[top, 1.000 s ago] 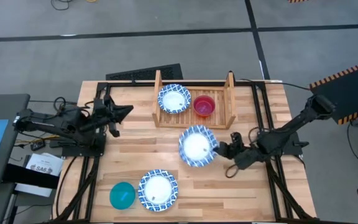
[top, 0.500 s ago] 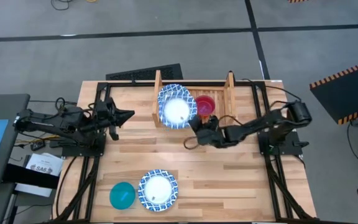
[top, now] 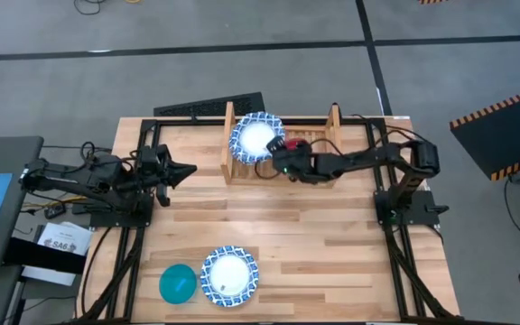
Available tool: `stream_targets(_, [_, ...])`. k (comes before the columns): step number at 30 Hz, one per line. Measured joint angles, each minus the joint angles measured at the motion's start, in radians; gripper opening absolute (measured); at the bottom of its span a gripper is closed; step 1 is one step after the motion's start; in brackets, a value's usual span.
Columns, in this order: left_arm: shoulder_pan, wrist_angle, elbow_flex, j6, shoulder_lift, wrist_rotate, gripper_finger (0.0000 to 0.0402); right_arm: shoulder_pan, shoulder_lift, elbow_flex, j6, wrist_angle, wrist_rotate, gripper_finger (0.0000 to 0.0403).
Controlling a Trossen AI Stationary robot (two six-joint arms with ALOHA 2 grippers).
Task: Place and stack bowls onto a shelf
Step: Stack the top blue pattern bowl on top of the other blue pattern bowl on the shelf
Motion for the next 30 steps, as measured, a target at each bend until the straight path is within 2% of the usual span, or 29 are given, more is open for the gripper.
stream_targets(8, [0.000,-0.002,0.000,0.001,0.000,0.000,0.0000,-0.037,0.045,0.104,0.021,-0.121,-0.032,0.0020])
stream_targets(10, [0.000,-0.002,0.000,0.004,0.000,-0.004,0.0000,-0.028,0.096,0.155,0.035,-0.086,-0.034,0.0020])
stream_targets(12, [0.000,-0.005,0.000,0.003,0.000,-0.009,0.0000,-0.026,0.137,0.189,0.058,-0.164,-0.038,0.0020])
stream_targets(17, [0.000,-0.009,0.000,-0.001,-0.004,-0.009,0.0000,-0.019,0.226,0.290,0.104,-0.178,-0.057,0.0020])
stream_targets(25, [0.000,-0.012,0.000,-0.019,-0.013,-0.001,0.0000,-0.043,0.216,0.293,0.156,-0.344,-0.053,0.0023])
stream_targets(30, [0.000,-0.012,0.000,-0.019,-0.013,0.000,0.0000,-0.042,0.209,0.296,0.149,-0.316,-0.077,0.0035])
